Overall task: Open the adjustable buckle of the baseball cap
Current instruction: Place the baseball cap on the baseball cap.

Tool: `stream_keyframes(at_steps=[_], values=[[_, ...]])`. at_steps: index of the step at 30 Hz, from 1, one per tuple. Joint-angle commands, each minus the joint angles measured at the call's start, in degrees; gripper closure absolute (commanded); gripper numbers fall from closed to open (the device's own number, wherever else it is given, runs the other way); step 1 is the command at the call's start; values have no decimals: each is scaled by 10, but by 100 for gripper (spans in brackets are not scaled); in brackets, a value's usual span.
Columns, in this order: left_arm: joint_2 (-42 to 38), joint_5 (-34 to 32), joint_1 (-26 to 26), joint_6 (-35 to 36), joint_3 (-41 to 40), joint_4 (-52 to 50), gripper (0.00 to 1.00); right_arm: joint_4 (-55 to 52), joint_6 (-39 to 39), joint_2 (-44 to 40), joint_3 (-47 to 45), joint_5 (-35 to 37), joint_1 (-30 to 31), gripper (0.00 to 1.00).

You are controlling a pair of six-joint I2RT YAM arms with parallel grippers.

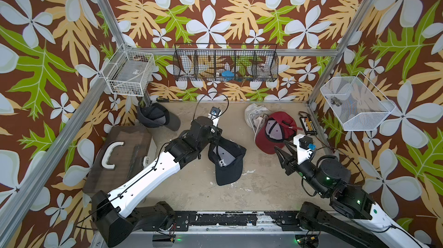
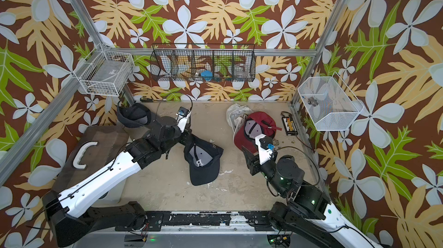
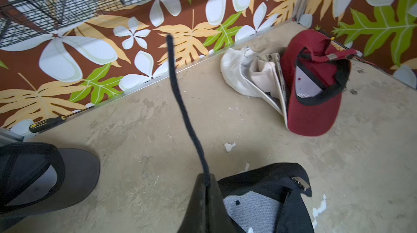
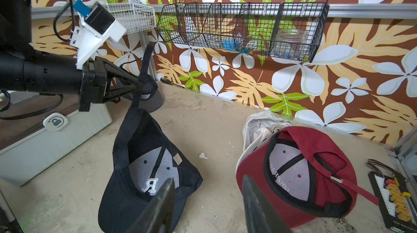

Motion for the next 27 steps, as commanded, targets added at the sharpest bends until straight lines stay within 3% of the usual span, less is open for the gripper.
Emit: stream_keyframes(at_steps=[1, 27], values=[[10, 27, 25, 0, 19, 30, 100, -17, -9, -10, 3, 20, 0, 49], [155, 93, 222, 24, 191, 17, 100, -47, -35, -78, -45, 47, 0, 46]])
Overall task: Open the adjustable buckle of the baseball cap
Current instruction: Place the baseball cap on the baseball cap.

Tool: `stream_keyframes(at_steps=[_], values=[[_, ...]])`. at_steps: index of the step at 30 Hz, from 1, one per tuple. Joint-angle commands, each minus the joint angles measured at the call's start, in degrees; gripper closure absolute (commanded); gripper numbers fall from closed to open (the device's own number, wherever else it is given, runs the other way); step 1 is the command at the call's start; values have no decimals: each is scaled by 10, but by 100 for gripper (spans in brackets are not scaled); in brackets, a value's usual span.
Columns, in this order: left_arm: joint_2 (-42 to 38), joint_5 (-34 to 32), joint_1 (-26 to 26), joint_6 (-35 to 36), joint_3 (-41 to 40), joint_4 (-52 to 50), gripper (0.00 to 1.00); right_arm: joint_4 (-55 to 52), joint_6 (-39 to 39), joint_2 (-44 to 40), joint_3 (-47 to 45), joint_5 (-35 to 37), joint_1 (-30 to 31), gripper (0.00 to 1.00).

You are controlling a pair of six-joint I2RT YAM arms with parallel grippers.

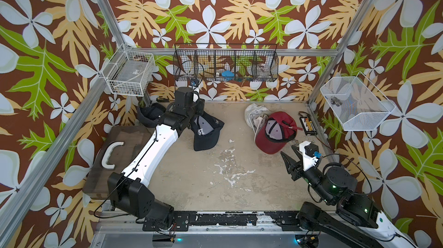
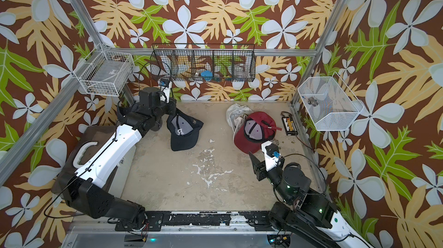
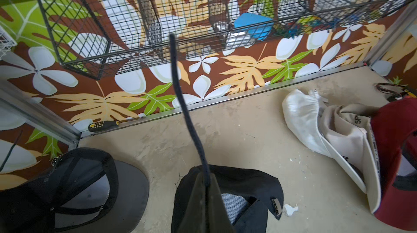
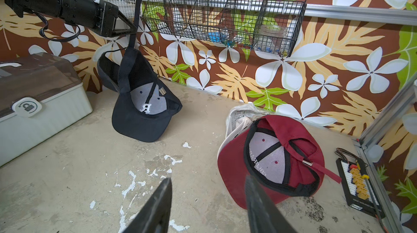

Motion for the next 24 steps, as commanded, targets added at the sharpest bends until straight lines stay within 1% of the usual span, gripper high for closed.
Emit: stream_keyframes(at_steps=[1, 6, 11, 16, 24], values=[[12, 16, 23, -3, 14, 14, 100, -5, -5, -8, -8, 12, 0, 46], [39, 16, 57, -1, 38, 14, 100, -11, -3, -20, -23, 8, 1, 46], [63, 37, 100, -23, 65, 15, 100, -10, 0, -23, -26, 2, -1, 45], [81, 29, 127, -34, 91, 15, 100, -10, 1, -26, -30, 4, 0, 45], [106, 89, 216, -96, 125, 25, 100, -13, 13, -30, -37, 1, 0, 45]])
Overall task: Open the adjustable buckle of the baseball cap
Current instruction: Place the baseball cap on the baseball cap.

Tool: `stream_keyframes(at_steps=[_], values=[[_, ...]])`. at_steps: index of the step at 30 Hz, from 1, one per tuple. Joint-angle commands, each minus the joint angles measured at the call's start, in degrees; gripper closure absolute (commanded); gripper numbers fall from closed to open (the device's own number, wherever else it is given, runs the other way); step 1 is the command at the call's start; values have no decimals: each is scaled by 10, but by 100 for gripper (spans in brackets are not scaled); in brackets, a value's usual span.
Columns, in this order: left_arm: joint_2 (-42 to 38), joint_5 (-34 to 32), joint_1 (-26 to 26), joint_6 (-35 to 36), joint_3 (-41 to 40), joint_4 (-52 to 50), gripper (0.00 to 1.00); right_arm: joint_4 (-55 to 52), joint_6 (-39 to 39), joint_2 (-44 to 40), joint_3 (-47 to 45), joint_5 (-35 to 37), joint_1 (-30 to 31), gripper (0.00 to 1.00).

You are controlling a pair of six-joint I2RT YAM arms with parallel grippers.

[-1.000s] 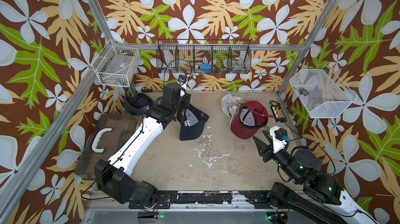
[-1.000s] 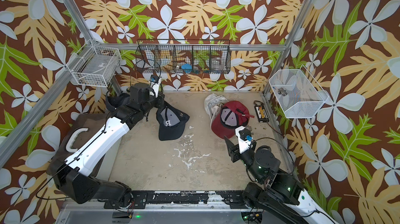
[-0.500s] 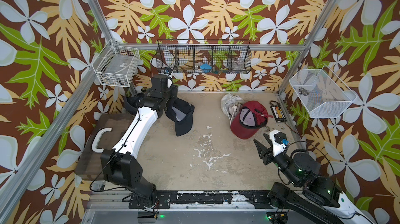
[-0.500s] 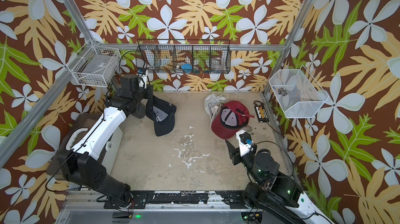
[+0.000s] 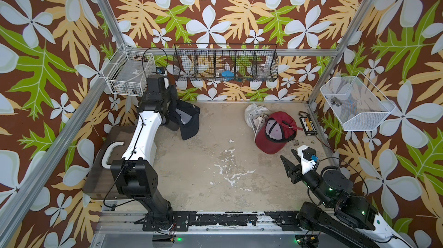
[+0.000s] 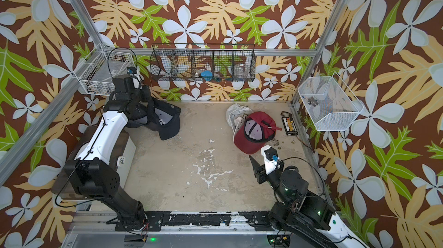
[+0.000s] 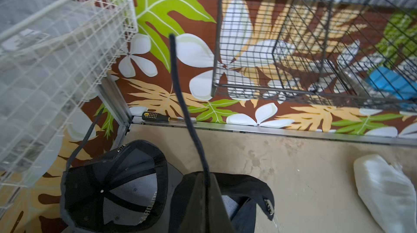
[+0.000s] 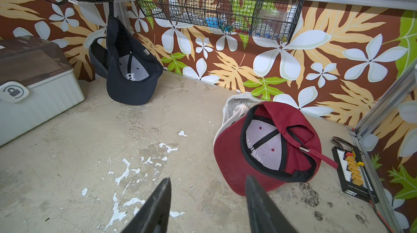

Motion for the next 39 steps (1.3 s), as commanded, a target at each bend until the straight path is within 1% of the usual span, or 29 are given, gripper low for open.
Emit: stream_keyframes(at_steps=[1, 4, 9, 12, 14, 15, 17, 18, 19, 20, 21, 22, 24, 28, 31, 35, 39], values=[[9, 36, 26, -37, 13, 24, 100, 3, 12, -2, 0, -2, 0, 45], [21, 39, 50, -53, 32, 25, 100, 1, 15, -3, 0, -2, 0, 45], [36, 36, 74, -73, 53, 24, 100, 2, 15, 1, 1, -4, 0, 45], [42, 16, 76, -80, 45, 25, 100, 1, 15, 3, 1, -5, 0, 45], [44, -11, 77, -85, 34, 25, 99, 2, 15, 4, 2, -5, 0, 45], [43, -26, 77, -88, 25, 27, 94, 2, 15, 4, 1, -5, 0, 45], [39, -37, 77, -90, 8, 36, 84, 2, 15, 4, 1, -6, 0, 45], [36, -38, 77, -90, 3, 38, 76, 2, 15, 4, 1, -6, 0, 45], [34, -34, 77, -91, -2, 40, 60, 2, 15, 4, 1, -7, 0, 45], [31, -34, 77, -92, -6, 42, 48, 2, 15, 4, 1, -7, 0, 45], [27, -33, 77, -95, -9, 45, 40, 2, 15, 5, 1, -7, 0, 45], [21, -34, 77, -96, -13, 49, 34, 2, 15, 5, 2, -7, 0, 45], [13, -40, 77, -100, -16, 50, 27, 2, 15, 5, 1, -7, 0, 45], [-8, -35, 77, -105, -16, 52, 20, 2, 15, 6, 1, -6, 0, 45], [-34, -23, 76, -112, -27, 60, 19, 1, 15, 7, 2, -5, 0, 45], [-79, -3, 73, -119, -62, 86, 18, 1, 16, 9, 2, -3, 0, 45], [-117, -2, 43, -102, -89, 101, 18, 0, 16, 13, 11, 17, 0, 45]])
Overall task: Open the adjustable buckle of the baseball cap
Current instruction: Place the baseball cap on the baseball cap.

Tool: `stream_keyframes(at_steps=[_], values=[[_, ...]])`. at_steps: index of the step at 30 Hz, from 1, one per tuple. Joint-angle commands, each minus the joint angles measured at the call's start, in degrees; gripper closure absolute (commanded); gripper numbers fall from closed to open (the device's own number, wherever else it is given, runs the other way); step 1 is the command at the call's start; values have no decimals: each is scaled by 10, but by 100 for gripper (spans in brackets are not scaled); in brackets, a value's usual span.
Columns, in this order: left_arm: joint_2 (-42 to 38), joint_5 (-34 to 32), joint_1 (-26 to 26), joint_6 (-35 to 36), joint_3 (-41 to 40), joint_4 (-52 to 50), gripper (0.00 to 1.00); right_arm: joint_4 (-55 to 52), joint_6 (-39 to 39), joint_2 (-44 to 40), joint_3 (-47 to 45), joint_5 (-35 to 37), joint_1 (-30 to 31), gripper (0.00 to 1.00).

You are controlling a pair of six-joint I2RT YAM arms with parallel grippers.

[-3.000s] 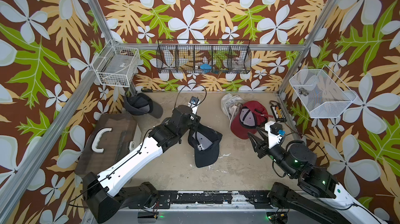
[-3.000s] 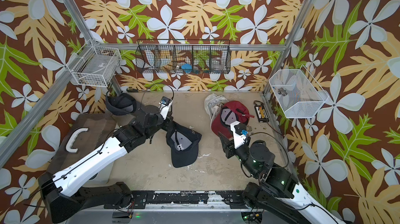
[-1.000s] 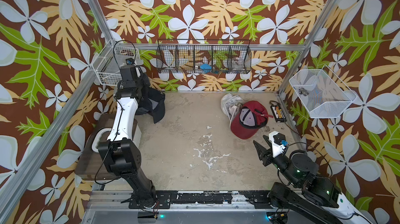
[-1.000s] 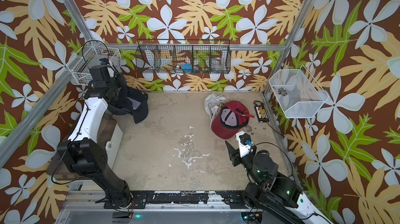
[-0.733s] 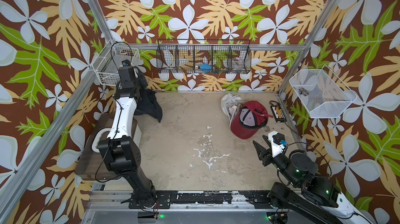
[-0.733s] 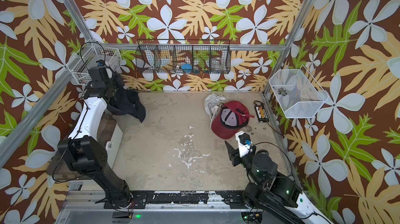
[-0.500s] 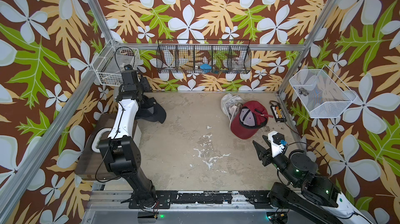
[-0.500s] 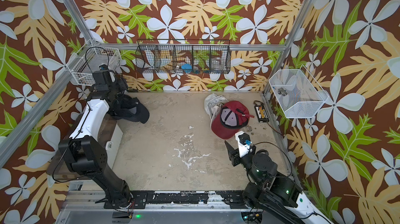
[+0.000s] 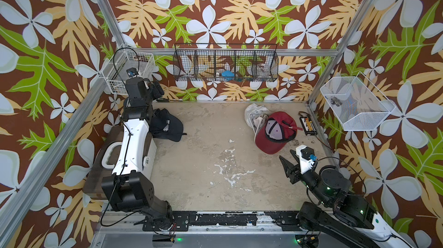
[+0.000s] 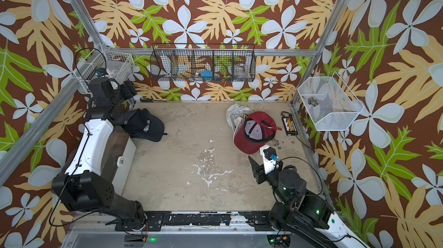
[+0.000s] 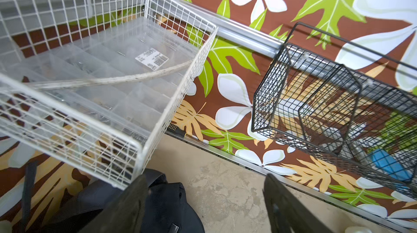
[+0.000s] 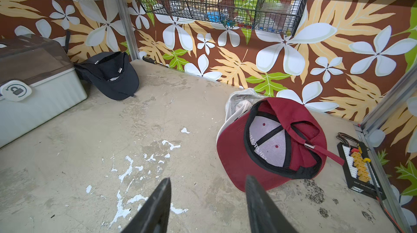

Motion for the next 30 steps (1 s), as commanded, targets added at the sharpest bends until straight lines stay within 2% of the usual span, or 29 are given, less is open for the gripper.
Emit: stream_keyframes(at_steps=[1, 7, 12, 16, 22, 26, 30], values=[[-20, 10, -28, 18, -12, 31, 19, 1, 4, 6, 14, 29, 0, 45], [-52, 19, -109, 54, -47, 39, 19, -18, -11, 60, 76, 78, 0, 45], [-74, 36, -206, 84, -103, 72, 20, -33, 0, 102, 110, 128, 0, 45], [-72, 56, -285, 122, -125, 93, 20, -35, 31, 90, 113, 147, 0, 45], [-22, 119, -372, 133, -108, 105, 20, -59, 63, 70, 96, 139, 0, 45], [37, 123, -427, 143, -79, 104, 20, -65, 75, 49, 87, 135, 0, 45], [89, 138, -457, 135, -56, 121, 20, -65, 79, 27, 73, 138, 0, 44]])
